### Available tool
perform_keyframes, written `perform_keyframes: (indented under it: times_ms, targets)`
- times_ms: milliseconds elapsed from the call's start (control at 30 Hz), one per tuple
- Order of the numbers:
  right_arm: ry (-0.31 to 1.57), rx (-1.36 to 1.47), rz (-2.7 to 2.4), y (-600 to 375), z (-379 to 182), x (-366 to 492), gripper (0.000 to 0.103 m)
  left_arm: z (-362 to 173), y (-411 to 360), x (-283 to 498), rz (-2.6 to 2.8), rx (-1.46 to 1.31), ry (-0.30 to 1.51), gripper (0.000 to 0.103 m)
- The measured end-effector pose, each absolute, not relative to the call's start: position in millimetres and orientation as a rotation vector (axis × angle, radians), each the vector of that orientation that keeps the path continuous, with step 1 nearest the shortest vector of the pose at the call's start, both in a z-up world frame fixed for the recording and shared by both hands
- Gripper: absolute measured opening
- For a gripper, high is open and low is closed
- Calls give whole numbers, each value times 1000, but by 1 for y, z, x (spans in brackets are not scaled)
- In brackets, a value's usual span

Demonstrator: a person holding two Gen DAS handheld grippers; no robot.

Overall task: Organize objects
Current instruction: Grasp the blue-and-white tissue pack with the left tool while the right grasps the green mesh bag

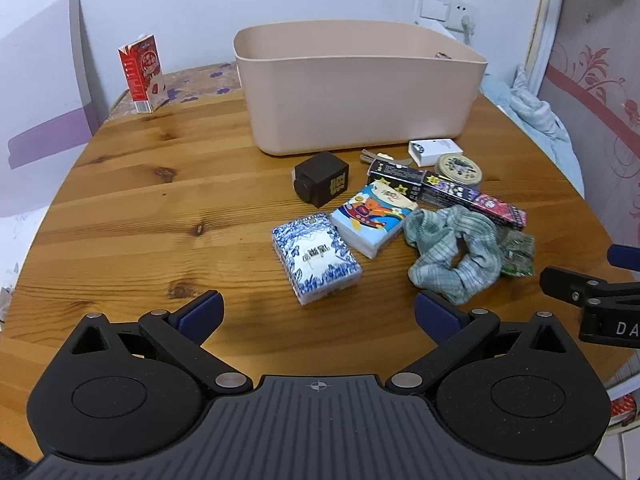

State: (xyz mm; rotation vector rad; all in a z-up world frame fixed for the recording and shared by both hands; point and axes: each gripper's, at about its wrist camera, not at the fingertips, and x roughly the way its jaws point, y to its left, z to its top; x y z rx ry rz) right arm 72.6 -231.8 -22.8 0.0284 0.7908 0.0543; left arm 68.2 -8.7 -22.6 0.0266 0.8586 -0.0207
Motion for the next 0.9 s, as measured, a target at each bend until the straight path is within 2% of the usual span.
perform_keyframes:
  times_ms: [533,600,700,900]
  targets:
    - [847,133,68,-229,-53,122,86,-59,-3,130,35,2,903,102]
    - [854,129,84,-226,-55,126,83,-64,-2,132,25,-5,920,93]
    - [864,117,97,-221,-59,131,78,-66,-1,133,23,6,912,87]
    - [857,149,140,-221,-59,141,75,-65,0,134,16,5,903,82]
